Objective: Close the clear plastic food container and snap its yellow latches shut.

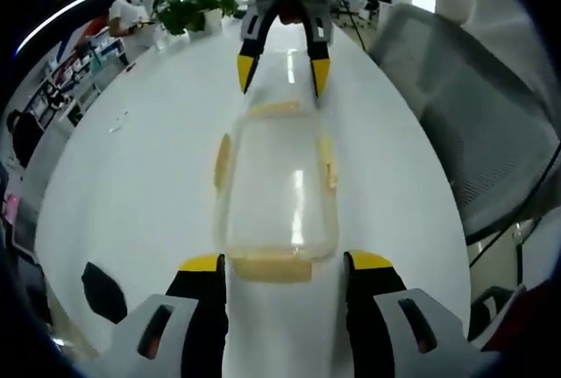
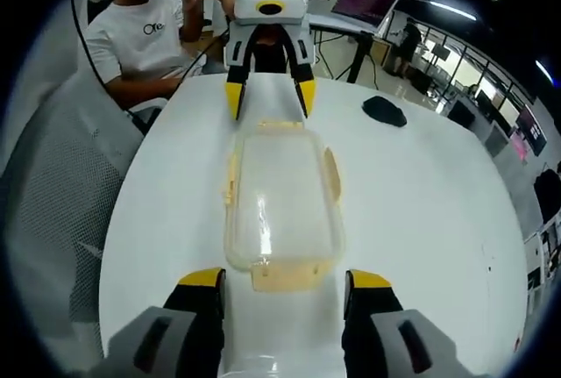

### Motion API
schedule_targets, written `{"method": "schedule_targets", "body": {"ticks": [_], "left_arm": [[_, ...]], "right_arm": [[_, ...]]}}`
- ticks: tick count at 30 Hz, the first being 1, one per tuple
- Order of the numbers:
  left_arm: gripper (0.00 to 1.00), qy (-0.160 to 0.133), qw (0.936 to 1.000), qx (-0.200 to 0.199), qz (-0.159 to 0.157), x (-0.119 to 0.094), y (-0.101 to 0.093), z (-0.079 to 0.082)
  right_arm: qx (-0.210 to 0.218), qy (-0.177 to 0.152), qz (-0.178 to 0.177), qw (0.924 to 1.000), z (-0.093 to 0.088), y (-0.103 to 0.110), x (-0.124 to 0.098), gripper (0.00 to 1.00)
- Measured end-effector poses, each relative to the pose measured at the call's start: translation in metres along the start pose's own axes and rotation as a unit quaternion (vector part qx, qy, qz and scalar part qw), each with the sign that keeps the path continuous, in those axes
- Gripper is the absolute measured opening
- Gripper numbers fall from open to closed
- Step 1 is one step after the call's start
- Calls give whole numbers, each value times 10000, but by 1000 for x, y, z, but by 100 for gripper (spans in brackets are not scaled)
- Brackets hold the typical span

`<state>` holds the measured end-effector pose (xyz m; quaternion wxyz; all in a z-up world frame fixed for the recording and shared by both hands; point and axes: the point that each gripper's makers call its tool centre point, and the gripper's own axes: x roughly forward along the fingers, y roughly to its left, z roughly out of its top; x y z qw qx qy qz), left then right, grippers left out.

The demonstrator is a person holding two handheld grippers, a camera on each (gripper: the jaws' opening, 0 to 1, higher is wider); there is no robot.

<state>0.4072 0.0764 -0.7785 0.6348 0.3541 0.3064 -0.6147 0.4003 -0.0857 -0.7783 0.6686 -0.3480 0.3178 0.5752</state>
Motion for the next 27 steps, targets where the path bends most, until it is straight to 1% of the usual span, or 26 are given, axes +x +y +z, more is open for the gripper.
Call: {"method": "schedule_targets", "body": {"ticks": [4, 8, 12, 14, 17, 20, 22, 27], "left_arm": [[52, 36, 10000, 0, -43, 3, 2, -3], [52, 61, 9999, 30, -81, 5, 3, -4], [51, 109, 9997, 84, -205, 9, 1, -5], [51, 147, 9995, 122, -243, 11, 0, -5], [51, 174, 9995, 170, -210, 13, 3, -6], [51, 139, 9995, 165, -233, 13, 5, -4], [49, 130, 9995, 137, -234, 13, 6, -4], [49, 140, 9995, 125, -239, 13, 7, -5]], "right_arm": [[10, 45, 27, 10000, -3, 1, 2, 53], [16, 29, 41, 10000, -2, 0, 5, 52], [-2, 214, 147, 9997, -7, 0, 9, 51], [-2, 234, 179, 9996, -8, 0, 11, 52], [-2, 279, 244, 9993, -8, 1, 13, 52], [26, 455, 283, 9986, -13, -1, 14, 51], [10, 451, 313, 9985, -13, -1, 15, 50], [-60, 496, 392, 9980, -13, 1, 19, 50]]}}
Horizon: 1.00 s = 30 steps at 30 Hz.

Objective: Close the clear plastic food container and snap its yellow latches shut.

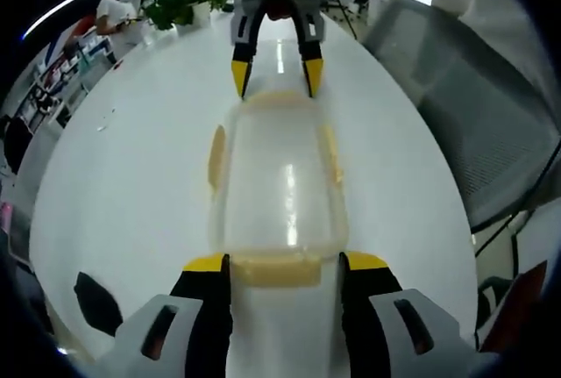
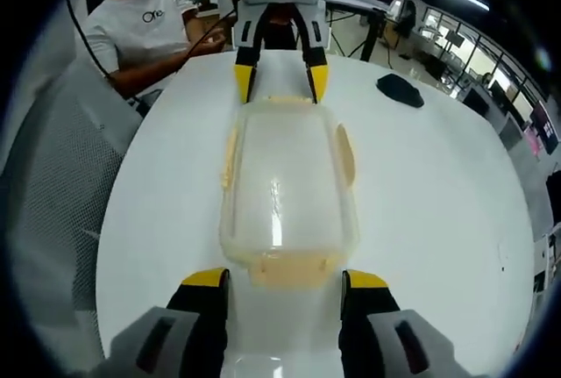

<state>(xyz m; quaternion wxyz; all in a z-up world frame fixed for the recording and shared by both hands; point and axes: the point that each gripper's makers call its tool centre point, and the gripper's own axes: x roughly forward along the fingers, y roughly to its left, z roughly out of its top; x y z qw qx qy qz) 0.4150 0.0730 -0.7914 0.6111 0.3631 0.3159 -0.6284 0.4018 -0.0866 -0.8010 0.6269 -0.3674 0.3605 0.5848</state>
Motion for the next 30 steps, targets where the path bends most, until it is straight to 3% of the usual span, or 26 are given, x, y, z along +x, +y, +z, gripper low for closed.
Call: {"method": "schedule_targets", "body": {"ticks": [10, 17, 30], "left_arm": [[48, -16, 10000, -69, 7, 0, 1, 0], [46, 158, 9998, -126, -19, 0, -2, -12], [39, 234, 9996, -112, -100, 6, -3, -9]], "right_arm": [[-16, 80, 76, 9999, -3, -2, 3, 48], [-53, 67, 112, 9999, -2, -1, 4, 46], [-66, 119, 241, 9996, 0, 2, 5, 38]]}}
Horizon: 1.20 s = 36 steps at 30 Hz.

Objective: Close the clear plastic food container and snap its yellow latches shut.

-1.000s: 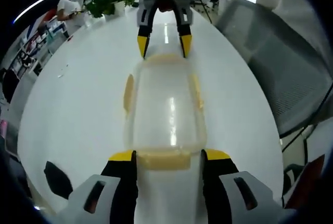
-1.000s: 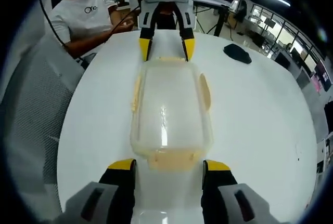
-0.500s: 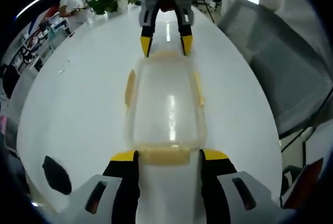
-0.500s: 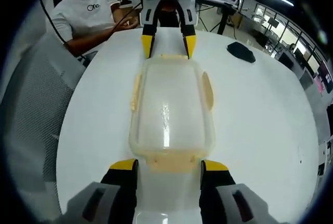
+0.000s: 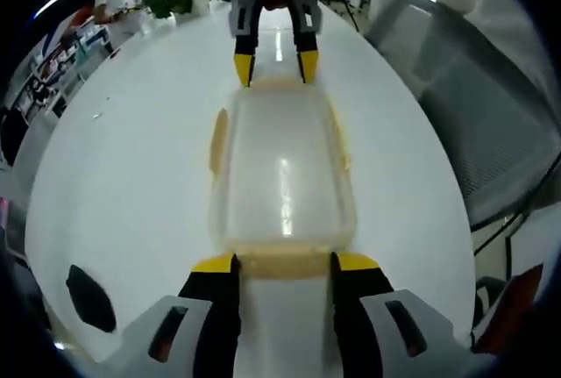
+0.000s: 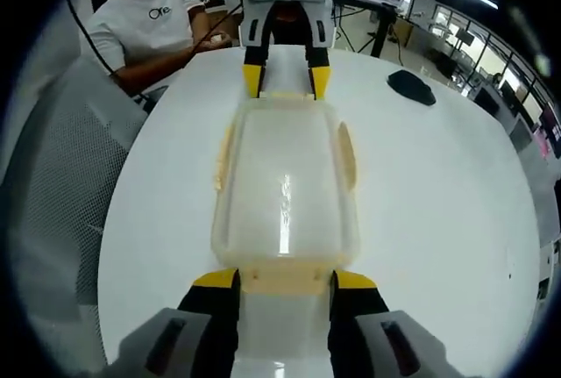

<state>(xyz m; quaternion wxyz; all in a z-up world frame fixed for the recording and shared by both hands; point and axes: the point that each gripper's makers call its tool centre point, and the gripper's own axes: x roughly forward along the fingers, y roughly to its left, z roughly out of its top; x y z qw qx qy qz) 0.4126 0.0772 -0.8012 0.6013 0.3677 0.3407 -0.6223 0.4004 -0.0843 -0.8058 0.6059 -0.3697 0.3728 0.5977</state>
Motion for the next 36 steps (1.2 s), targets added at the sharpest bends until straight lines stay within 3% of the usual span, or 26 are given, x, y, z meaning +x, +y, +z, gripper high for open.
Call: {"method": "schedule_targets", "body": {"ticks": [27, 36], "left_arm": [[37, 44, 9999, -137, 23, -1, -7, 1], [37, 59, 9998, -137, 88, -15, -12, 7]], "right_arm": [[69, -23, -15, 10000, 0, 5, -1, 37], [-37, -114, 91, 9999, 12, 10, -19, 37]]}}
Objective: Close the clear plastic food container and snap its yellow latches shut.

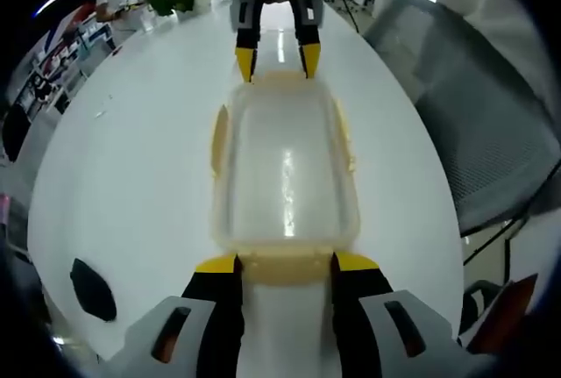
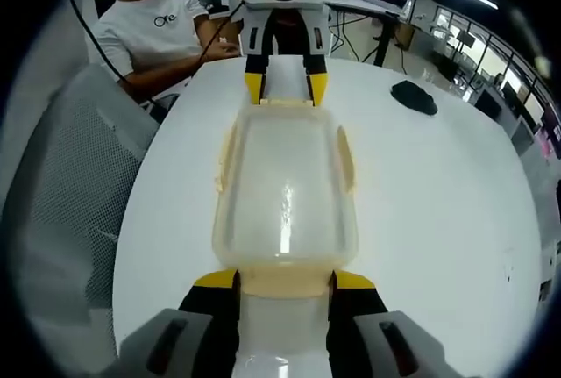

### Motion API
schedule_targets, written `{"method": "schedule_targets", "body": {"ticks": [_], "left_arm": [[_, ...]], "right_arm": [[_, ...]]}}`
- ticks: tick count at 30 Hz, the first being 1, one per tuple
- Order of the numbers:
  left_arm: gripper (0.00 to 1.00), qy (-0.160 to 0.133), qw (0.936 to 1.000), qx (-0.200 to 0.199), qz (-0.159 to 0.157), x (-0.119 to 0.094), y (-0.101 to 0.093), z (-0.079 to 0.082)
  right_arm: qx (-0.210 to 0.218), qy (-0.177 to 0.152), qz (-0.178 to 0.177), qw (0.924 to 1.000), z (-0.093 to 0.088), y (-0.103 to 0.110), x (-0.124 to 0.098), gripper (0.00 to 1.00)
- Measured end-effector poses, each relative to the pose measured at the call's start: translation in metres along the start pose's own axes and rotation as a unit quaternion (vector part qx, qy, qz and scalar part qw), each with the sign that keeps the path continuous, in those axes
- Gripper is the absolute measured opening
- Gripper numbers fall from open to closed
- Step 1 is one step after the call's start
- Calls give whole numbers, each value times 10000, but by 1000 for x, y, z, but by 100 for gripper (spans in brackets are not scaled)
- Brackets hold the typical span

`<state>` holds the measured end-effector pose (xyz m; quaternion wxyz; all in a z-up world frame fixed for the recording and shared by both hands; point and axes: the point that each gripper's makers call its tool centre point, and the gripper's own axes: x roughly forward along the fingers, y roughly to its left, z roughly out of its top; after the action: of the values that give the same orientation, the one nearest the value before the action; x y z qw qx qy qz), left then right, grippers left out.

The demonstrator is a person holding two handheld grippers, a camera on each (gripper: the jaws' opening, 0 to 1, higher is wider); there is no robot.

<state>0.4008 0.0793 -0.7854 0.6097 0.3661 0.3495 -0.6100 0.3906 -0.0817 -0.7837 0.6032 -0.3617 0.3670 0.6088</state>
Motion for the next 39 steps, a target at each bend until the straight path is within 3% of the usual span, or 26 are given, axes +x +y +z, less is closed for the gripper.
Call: {"method": "schedule_targets", "body": {"ticks": [17, 39], "left_arm": [[37, 188, 9998, -59, 22, -37, -1, 24], [37, 137, 9996, -53, 242, -58, 0, 73]], "right_arm": [[-123, -169, -71, 9998, 16, -1, -38, 37], [-286, -142, -229, 9992, 6, -3, -85, 37]]}}
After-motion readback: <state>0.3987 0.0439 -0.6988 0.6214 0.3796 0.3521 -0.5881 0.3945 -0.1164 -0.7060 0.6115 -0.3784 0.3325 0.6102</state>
